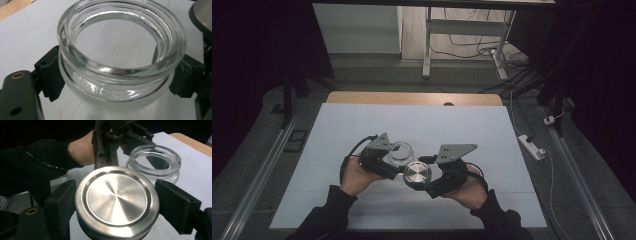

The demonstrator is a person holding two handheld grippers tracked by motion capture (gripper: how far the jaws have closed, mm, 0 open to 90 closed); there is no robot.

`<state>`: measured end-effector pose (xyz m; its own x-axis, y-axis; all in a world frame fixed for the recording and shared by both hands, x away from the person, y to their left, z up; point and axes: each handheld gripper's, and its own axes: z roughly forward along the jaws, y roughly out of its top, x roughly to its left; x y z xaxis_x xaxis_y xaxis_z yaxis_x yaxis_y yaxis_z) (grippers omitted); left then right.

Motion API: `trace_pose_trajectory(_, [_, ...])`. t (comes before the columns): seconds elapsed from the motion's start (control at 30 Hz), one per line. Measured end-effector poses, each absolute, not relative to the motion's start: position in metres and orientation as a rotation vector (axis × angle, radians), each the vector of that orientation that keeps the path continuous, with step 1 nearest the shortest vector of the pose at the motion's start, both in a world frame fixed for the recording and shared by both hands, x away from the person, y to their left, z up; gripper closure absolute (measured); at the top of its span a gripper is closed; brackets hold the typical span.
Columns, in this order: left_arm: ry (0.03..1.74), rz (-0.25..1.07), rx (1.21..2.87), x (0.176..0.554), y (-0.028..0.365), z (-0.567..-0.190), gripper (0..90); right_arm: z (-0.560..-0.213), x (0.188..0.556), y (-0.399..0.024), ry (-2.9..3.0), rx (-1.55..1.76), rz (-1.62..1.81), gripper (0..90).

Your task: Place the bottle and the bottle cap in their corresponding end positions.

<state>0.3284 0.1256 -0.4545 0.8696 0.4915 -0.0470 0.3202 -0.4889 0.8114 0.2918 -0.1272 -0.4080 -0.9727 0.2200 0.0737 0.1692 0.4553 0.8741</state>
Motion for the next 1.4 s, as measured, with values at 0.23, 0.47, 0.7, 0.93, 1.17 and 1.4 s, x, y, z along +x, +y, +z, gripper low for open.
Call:
trace_pose_trajectory(0.23, [0.583,0.257,2.113,0.333,0.125,-0.45,16.0,-0.412,0.287,-0.126,2.626,0.349,1.586,19.7])
trace_pose_trajectory(0.47, [0.59,0.274,2.101,0.342,0.124,-0.448,16.0,-0.419,0.282,-0.126,2.624,0.34,1.57,19.7])
trace_pose_trajectory(0.7, [0.585,0.278,2.103,0.351,0.118,-0.448,16.0,-0.425,0.28,-0.128,2.619,0.343,1.56,19.7])
trace_pose_trajectory(0.93, [0.589,0.285,2.098,0.364,0.111,-0.45,16.0,-0.436,0.277,-0.129,2.62,0.34,1.55,19.8])
trace_pose_trajectory(1.17, [0.587,0.282,2.092,0.372,0.106,-0.451,16.0,-0.446,0.275,-0.127,2.628,0.339,1.525,19.7])
trace_pose_trajectory(1.4, [0.591,0.284,2.087,0.381,0.103,-0.454,16.0,-0.456,0.276,-0.126,2.633,0.355,1.507,19.7])
